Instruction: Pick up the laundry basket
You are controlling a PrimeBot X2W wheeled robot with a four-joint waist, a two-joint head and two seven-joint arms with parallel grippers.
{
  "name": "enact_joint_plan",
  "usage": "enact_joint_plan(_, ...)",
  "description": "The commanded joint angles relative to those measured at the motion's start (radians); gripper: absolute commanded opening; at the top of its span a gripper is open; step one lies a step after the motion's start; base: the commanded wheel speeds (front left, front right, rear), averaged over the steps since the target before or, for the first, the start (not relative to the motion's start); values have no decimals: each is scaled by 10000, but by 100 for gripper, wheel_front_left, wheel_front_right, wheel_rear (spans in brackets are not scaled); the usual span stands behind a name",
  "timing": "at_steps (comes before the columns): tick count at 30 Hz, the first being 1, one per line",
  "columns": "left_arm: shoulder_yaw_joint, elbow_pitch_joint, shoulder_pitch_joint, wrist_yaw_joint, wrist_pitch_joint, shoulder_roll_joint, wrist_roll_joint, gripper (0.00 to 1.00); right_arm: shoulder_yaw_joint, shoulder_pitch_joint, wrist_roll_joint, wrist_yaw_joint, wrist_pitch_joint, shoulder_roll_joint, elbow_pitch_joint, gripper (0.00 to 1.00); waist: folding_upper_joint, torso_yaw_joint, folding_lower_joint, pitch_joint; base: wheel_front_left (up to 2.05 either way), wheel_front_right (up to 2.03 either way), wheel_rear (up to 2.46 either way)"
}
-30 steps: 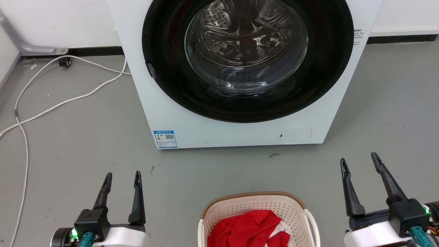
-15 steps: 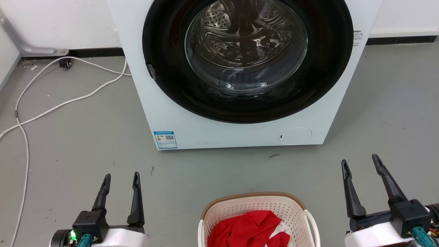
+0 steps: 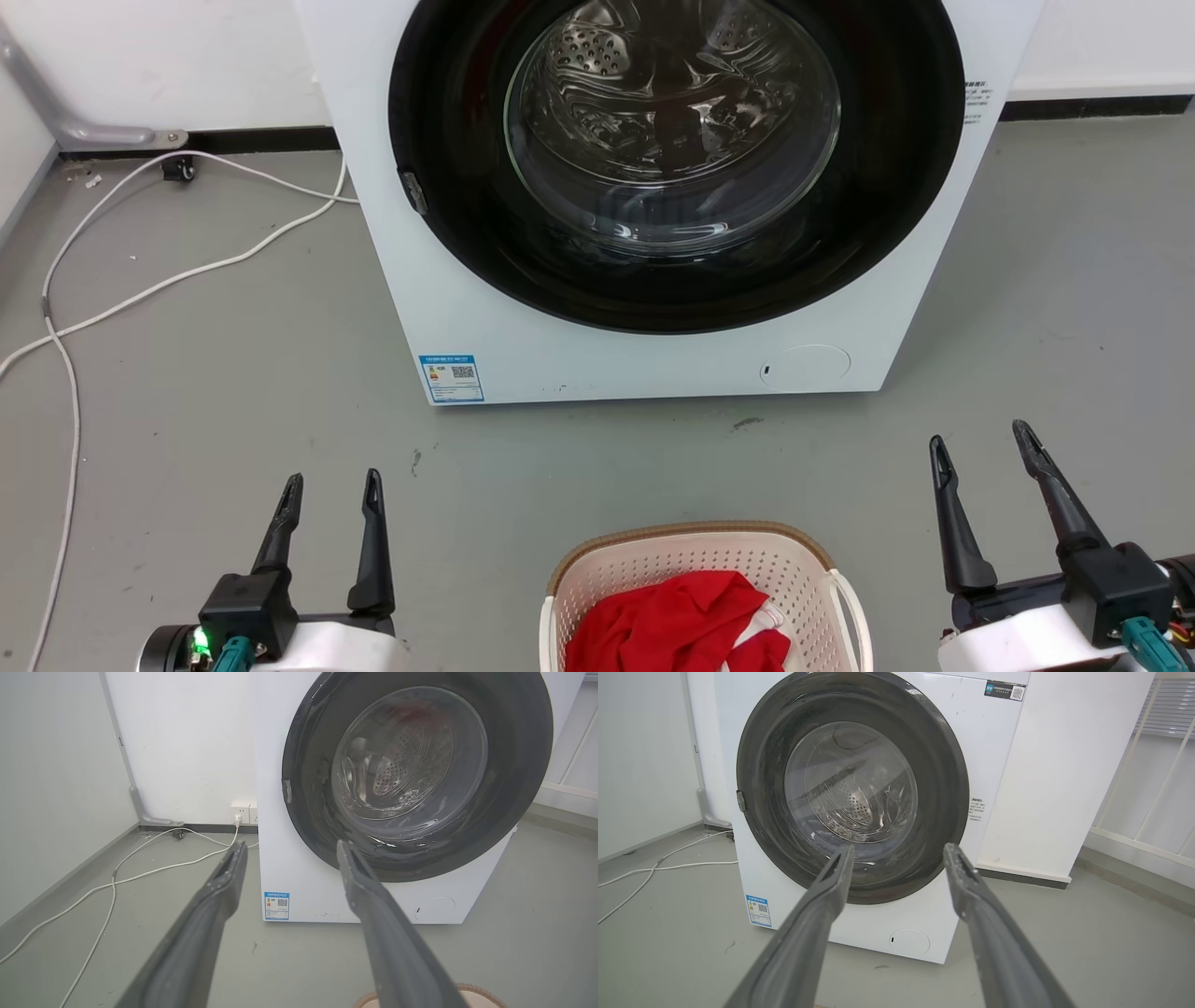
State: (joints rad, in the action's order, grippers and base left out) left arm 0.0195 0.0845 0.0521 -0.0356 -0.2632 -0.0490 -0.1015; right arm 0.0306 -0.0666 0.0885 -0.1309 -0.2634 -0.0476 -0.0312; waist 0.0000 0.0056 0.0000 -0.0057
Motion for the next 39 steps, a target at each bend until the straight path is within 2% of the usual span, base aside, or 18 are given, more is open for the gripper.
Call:
enact_joint_plan(1, -6, 12, -11, -25, -25, -24, -28, 100, 13, 3, -47, 3, -21, -48, 13, 100, 0, -9, 0, 18, 0, 0, 0)
enact_joint_plan(8, -353, 466, -297, -179, -25, -24, -18, 100, 122, 33, 136, 3, -21, -46, 347, 100, 0, -48, 0, 261, 0, 0, 0)
enact_joint_plan(17, -1084, 2349, -1207, -524, -23, -22, -587, 100, 202, 621, 354, 3, -20, -43, 1251, 100, 0, -227, 0, 1234, 0, 0, 0)
enact_joint_plan(26, -1983, 4407, -2713, -767, -25, -22, -924, 100, 373, 1763, 721, 5, -21, -40, 2988, 100, 0, -293, 0, 2723, 0, 0, 0)
enact_joint_plan(39, -2628, 7246, -4918, -820, -24, -24, -1282, 100, 462, 3763, 1110, 5, -20, -34, 5381, 100, 0, -434, 0, 4880, 0, 0, 0)
